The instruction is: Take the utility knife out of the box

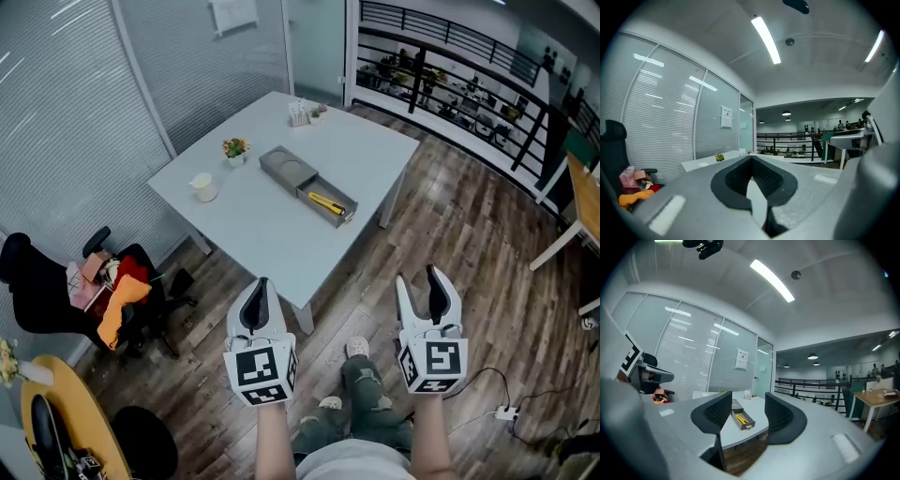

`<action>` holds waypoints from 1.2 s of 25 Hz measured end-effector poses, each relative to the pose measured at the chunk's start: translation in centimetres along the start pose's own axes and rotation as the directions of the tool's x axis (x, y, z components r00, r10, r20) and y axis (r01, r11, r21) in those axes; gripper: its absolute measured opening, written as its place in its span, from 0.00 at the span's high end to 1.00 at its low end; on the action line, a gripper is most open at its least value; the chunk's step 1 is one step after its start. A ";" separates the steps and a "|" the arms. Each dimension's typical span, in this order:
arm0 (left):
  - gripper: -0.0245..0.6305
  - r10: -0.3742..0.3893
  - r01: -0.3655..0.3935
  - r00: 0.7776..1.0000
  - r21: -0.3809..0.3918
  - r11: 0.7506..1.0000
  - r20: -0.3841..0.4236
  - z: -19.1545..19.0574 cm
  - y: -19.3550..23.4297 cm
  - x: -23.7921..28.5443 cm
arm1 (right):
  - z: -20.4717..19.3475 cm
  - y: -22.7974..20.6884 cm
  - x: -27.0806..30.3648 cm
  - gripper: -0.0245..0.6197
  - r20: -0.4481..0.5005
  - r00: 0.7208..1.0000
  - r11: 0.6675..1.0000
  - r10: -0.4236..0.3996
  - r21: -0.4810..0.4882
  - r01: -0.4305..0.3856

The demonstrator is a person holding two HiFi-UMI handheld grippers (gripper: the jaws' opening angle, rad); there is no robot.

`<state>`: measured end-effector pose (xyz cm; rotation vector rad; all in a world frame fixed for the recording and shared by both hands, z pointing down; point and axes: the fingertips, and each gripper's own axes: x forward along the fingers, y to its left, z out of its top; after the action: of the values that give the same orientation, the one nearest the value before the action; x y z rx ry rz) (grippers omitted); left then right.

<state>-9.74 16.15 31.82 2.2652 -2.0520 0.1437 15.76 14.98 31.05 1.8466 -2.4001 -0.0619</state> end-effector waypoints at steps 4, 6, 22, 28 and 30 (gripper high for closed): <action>0.96 0.028 -0.028 1.000 0.001 1.000 -0.004 -0.1 0.4 1.7 | -0.3 -0.6 2.4 0.60 0.001 1.000 1.000 0.019 0.007 -0.019; 0.96 0.046 -0.046 0.999 0.000 0.999 -0.006 -0.2 0.7 3.0 | -0.5 -0.8 4.0 0.60 -0.001 0.999 0.999 0.037 0.004 -0.037; 0.96 0.196 -0.196 0.981 0.001 0.981 -0.015 2.1 0.5 14.5 | 0.0 -5.3 18.6 0.60 -0.008 0.982 0.982 0.187 -0.003 -0.187; 0.96 0.238 -0.238 0.971 0.001 0.971 -0.021 2.4 0.1 18.6 | 0.0 -6.8 23.5 0.60 -0.010 0.970 0.970 0.241 -0.013 -0.241; 0.96 0.251 -0.251 0.968 -0.001 0.968 -0.021 2.4 0.0 19.8 | -0.1 -7.2 25.0 0.61 -0.010 0.966 0.966 0.259 -0.019 -0.259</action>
<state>-7.77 -3.71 31.92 1.9835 -2.3178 0.1781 16.39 -11.04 32.02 1.5050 -2.6023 -0.0561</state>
